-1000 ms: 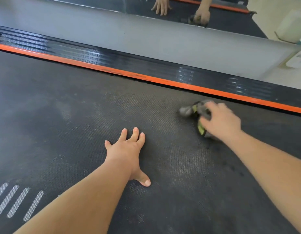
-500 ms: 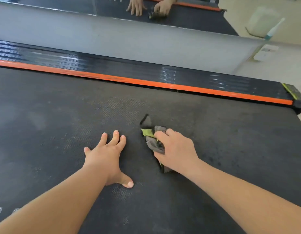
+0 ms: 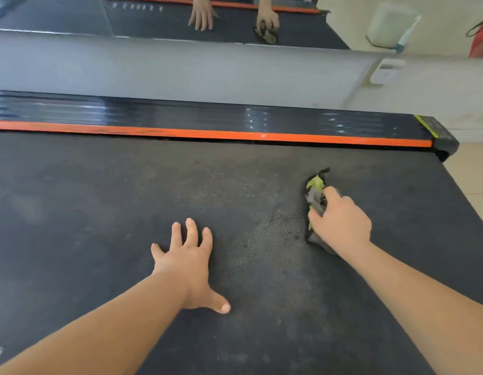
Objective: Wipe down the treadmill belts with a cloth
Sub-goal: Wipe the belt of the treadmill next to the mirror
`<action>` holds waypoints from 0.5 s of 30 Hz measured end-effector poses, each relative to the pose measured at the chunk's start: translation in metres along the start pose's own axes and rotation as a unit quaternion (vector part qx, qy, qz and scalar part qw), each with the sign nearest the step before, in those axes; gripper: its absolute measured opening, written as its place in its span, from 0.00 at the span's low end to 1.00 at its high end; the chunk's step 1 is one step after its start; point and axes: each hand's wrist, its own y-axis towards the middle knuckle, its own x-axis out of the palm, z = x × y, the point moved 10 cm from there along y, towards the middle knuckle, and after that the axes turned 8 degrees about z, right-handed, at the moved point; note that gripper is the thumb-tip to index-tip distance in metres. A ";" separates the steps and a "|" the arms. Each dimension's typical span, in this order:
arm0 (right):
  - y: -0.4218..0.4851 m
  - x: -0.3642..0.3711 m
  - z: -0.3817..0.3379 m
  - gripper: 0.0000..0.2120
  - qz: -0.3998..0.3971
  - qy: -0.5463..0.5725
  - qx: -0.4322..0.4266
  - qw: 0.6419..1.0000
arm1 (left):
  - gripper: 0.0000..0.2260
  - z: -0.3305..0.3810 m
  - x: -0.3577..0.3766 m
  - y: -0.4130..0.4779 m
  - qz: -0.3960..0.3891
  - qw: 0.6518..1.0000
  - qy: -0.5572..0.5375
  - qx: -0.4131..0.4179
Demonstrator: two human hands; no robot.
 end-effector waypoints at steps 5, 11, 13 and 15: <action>-0.097 0.010 -0.133 0.19 -0.051 0.074 -0.283 0.955 | 0.70 0.000 0.005 0.001 0.004 1.000 0.025 -0.001; 0.006 0.015 -0.047 0.19 -0.016 0.010 -0.123 0.992 | 0.71 0.003 0.004 0.003 -0.003 1.000 0.027 -0.010; 0.024 0.005 -0.016 0.19 0.011 0.014 -0.034 0.999 | 0.71 0.002 0.005 0.004 0.001 1.000 0.026 -0.010; 0.006 0.002 -0.037 0.18 0.021 0.005 -0.052 0.998 | 0.71 0.002 0.005 0.004 0.000 1.000 0.027 -0.006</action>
